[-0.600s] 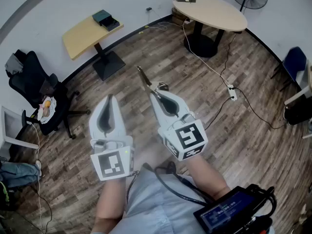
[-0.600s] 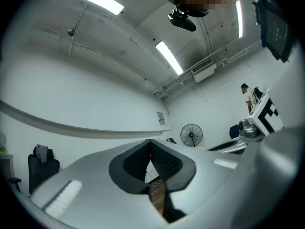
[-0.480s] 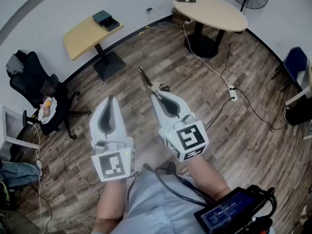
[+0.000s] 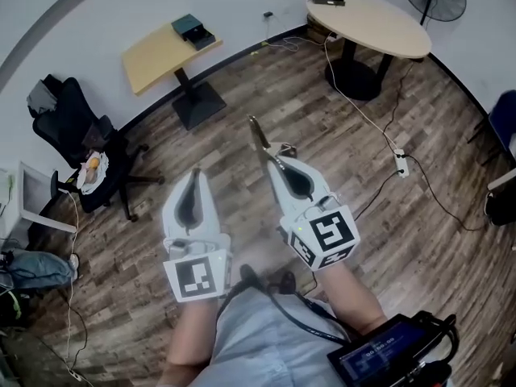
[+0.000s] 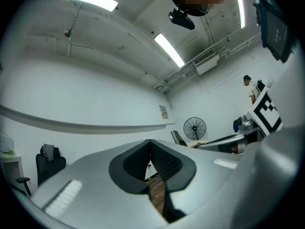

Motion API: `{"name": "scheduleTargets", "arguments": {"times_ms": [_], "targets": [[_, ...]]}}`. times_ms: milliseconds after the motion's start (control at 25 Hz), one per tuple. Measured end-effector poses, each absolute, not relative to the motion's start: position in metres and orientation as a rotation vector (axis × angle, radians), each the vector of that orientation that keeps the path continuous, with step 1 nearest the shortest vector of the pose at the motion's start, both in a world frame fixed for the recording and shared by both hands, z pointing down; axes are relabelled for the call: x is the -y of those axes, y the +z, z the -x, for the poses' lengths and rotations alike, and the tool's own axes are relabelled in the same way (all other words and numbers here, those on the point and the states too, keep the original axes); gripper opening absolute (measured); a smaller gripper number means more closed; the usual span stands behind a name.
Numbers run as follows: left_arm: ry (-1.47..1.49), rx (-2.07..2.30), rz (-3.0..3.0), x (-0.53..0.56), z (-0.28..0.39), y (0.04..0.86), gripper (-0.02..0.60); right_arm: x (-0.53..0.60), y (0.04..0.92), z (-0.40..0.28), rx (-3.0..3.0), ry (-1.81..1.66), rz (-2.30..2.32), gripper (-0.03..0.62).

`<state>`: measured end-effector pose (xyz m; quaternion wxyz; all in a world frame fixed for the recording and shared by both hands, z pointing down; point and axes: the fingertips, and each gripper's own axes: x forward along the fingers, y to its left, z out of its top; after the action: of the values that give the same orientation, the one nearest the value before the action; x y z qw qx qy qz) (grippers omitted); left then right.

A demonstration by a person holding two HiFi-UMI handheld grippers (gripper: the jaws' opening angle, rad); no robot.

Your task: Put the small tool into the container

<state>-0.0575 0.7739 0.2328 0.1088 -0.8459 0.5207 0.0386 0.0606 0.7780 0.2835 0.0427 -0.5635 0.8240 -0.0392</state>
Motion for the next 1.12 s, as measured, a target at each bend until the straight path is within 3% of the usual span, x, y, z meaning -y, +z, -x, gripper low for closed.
{"name": "scheduleTargets", "arguments": {"times_ms": [360,1120], "targets": [[0.087,-1.578,2.513,-0.711,0.055,0.258,0.011,-0.716,0.307,-0.073,-2.541,-0.204,1.73,0.006],[0.209,-1.549,2.519,-0.444,0.119,0.237,0.011,-0.457,0.282,-0.009,-2.559,-0.132,1.781,0.006]]}}
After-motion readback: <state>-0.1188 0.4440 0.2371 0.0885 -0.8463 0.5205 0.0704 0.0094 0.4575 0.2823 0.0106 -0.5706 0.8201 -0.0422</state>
